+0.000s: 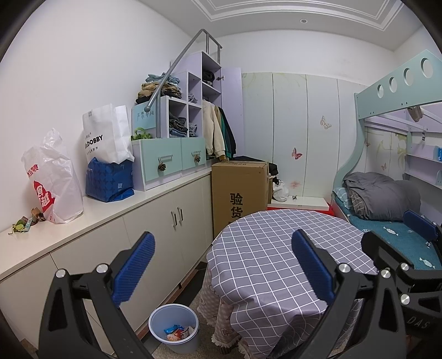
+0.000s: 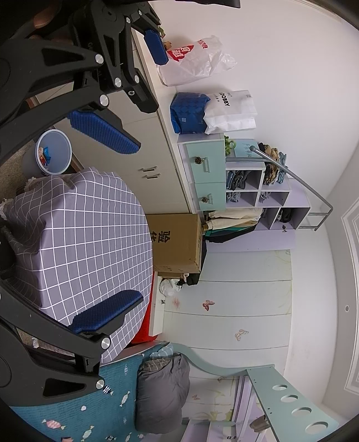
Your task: Collect trash
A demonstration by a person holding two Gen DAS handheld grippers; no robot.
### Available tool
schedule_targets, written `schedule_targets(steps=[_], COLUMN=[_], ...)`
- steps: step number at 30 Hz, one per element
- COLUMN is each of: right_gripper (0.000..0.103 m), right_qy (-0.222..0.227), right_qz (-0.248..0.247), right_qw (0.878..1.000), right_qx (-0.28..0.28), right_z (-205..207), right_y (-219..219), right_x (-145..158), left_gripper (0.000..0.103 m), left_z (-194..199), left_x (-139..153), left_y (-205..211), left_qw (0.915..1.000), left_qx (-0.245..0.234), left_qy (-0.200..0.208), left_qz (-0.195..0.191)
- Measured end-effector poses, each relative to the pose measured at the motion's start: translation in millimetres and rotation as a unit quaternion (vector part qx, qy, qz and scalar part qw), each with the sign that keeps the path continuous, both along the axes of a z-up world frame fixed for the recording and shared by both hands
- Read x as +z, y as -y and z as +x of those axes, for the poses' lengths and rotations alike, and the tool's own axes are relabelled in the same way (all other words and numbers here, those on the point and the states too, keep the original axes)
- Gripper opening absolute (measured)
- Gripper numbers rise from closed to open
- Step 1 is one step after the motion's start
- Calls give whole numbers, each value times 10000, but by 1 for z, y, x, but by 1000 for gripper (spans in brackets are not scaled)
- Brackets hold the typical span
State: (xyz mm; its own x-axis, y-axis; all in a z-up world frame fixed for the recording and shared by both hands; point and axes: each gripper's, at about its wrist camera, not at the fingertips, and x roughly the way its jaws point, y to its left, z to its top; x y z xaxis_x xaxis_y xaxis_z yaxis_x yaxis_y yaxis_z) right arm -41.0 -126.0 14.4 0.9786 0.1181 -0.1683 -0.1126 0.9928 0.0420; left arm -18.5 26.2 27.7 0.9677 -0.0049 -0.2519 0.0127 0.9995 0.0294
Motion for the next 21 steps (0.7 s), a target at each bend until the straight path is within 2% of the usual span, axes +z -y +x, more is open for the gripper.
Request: schedule_targets(steps=[21], right_gripper=[97], right_qy=[-5], right_qz=[-7], right_qw=[10000], right_qx=[0], right_z=[0], right_y=[1], right_x=[0], left_gripper=[97], left_z=[0], left_x=[1], left_y=[1], left_qw=[10000], left_qx=[-1], left_qy=[-7], left_qz=[1])
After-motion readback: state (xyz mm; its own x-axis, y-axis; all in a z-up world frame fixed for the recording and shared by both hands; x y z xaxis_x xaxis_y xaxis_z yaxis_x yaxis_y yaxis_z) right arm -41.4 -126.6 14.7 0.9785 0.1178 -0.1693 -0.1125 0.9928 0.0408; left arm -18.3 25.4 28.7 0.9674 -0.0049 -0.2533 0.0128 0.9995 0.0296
